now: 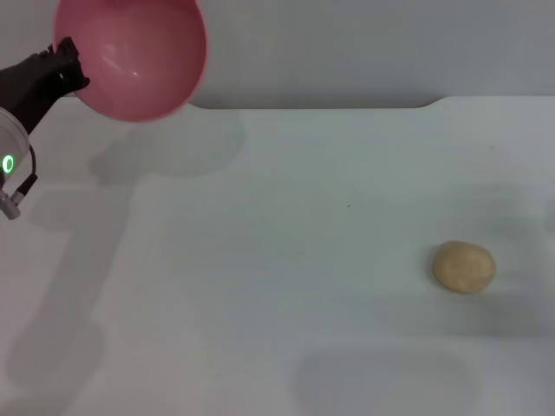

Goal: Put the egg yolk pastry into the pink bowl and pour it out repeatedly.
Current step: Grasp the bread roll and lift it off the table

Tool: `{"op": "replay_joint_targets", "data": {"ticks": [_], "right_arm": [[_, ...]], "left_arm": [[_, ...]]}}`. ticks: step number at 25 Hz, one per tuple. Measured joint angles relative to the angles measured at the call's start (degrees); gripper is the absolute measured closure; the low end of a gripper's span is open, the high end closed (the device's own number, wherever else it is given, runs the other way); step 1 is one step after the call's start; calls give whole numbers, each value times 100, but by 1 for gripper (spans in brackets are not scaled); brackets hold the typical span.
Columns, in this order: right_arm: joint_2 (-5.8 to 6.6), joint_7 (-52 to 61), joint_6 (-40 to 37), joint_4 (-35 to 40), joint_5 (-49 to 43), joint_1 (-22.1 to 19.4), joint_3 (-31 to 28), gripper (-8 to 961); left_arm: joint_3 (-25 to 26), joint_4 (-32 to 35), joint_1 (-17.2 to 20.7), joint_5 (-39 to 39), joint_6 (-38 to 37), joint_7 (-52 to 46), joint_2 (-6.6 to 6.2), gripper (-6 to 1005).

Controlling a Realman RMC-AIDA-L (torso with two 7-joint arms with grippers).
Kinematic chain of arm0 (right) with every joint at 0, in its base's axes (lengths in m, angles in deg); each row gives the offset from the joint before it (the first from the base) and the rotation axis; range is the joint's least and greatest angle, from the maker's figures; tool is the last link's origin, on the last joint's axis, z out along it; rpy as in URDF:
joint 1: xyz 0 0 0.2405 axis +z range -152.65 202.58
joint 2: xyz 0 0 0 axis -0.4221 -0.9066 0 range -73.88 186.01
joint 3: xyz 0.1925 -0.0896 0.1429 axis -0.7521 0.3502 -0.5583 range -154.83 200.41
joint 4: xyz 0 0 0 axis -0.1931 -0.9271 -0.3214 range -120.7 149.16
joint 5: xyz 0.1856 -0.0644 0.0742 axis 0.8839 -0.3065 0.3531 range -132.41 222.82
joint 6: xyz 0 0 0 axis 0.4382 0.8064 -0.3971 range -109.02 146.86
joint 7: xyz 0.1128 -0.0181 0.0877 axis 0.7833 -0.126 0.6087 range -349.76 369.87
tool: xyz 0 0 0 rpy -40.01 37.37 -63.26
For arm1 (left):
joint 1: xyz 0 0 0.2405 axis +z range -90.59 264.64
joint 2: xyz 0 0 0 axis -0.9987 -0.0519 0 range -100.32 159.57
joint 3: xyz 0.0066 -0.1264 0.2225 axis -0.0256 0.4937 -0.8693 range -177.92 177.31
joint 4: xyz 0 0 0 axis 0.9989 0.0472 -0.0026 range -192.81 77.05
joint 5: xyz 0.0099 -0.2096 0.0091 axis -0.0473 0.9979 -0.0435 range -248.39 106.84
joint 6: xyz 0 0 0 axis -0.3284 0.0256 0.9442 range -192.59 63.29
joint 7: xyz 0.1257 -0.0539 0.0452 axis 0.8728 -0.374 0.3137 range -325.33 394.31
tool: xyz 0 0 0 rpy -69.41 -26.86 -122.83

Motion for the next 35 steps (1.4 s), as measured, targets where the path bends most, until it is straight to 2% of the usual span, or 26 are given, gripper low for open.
{"op": "replay_joint_targets", "data": {"ticks": [5, 8, 11, 18, 19, 20, 24, 26, 30, 34, 35], "right_arm": [[-24, -931, -1547, -116, 53, -158, -182, 714], [-14, -1366, -2458, -207, 63, -185, -577, 715], [11, -1997, -3006, -359, 68, -50, -995, 716], [34, -3484, -3255, -488, 82, 748, -2456, 718], [49, -3876, -3243, -501, 82, 985, -2730, 718], [49, -3876, -3243, -501, 82, 985, -2730, 718], [115, -4963, -3235, -684, 82, 1551, -3311, 719], [137, -5087, -3233, -750, 82, 1639, -3415, 720], [324, -5450, -3211, -1382, 34, 1793, -3709, 721], [702, -5596, -2938, -2736, -26, 1594, -3846, 722], [902, -5625, -2635, -3617, -219, 1313, -3929, 723]], "left_arm": [[-10, -208, -158, -40, 20, 1, -3, 1000], [-23, -297, -250, -44, 39, 1, -1, 1000], [-39, -442, -386, -46, 72, 1, -4, 999], [-114, -807, -748, -50, 88, 40, -6, 999], [-118, -910, -812, -51, 94, 62, 2, 1000], [-118, -910, -812, -51, 94, 62, 2, 1000], [-131, -1065, -892, -51, 122, 65, 7, 1000], [-133, -1120, -909, -51, 133, 66, 6, 999], [-142, -1251, -960, -51, 184, 67, -1, 1000], [-143, -1320, -991, -50, 232, 69, -9, 1000], [-143, -1343, -1005, -50, 257, 72, -10, 1000]]}}
